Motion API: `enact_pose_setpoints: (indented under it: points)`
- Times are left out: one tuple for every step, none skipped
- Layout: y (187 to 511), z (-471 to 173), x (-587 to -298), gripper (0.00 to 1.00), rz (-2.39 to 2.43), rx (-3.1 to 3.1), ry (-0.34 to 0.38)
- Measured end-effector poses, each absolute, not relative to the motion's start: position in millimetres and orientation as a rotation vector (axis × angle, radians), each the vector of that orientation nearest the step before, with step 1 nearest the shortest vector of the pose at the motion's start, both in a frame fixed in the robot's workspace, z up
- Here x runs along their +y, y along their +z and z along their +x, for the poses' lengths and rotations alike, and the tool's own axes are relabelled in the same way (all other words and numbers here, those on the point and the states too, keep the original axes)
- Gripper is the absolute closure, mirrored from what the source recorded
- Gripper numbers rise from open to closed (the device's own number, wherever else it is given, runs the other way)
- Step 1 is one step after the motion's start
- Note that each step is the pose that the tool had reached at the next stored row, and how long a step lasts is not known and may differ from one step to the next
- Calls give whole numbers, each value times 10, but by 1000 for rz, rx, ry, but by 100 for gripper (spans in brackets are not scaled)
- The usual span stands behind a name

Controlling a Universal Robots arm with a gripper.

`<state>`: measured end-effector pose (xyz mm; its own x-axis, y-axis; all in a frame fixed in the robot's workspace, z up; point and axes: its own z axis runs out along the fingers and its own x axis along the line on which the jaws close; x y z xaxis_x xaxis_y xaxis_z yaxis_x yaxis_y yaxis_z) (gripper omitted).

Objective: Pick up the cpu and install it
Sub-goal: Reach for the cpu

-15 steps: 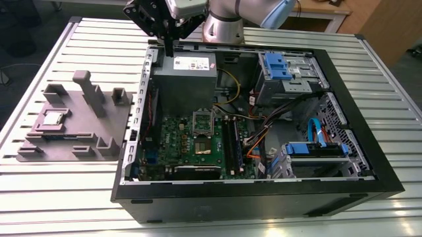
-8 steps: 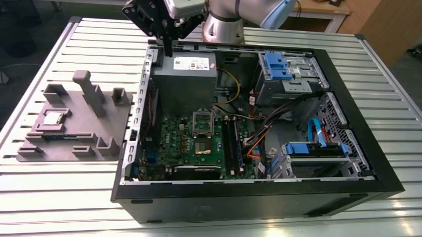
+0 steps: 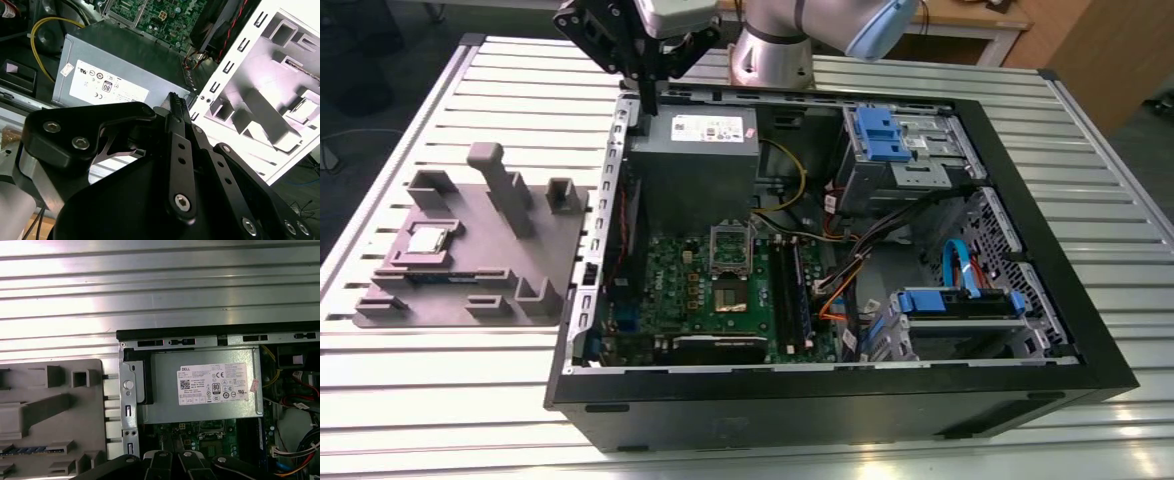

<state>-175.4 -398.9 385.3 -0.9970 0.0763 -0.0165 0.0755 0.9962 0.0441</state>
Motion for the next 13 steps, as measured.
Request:
enact_pose_setpoints:
  points:
    - [3853, -1756, -3989, 90, 119, 3120, 68]
    - [3853, -1759, -3990, 90, 119, 3120, 68]
    - [3853, -1763, -3989, 90, 119, 3120, 68]
    - [3853, -1766, -3989, 90, 119, 3121, 68]
    - [3853, -1770, -3989, 90, 119, 3120, 68]
    - [3853, -1775, -3990, 90, 119, 3120, 68]
    - [3853, -1782, -3990, 90, 118, 3120, 68]
    - [3853, -1789, -3990, 90, 119, 3120, 68]
    - [3853, -1796, -3990, 90, 118, 3120, 68]
    - [3853, -1800, -3989, 90, 119, 3120, 68]
    - [3853, -1803, -3989, 90, 119, 3120, 68]
    - [3853, -1807, -3989, 90, 119, 3120, 68]
    - [3853, -1811, -3989, 90, 119, 3120, 68]
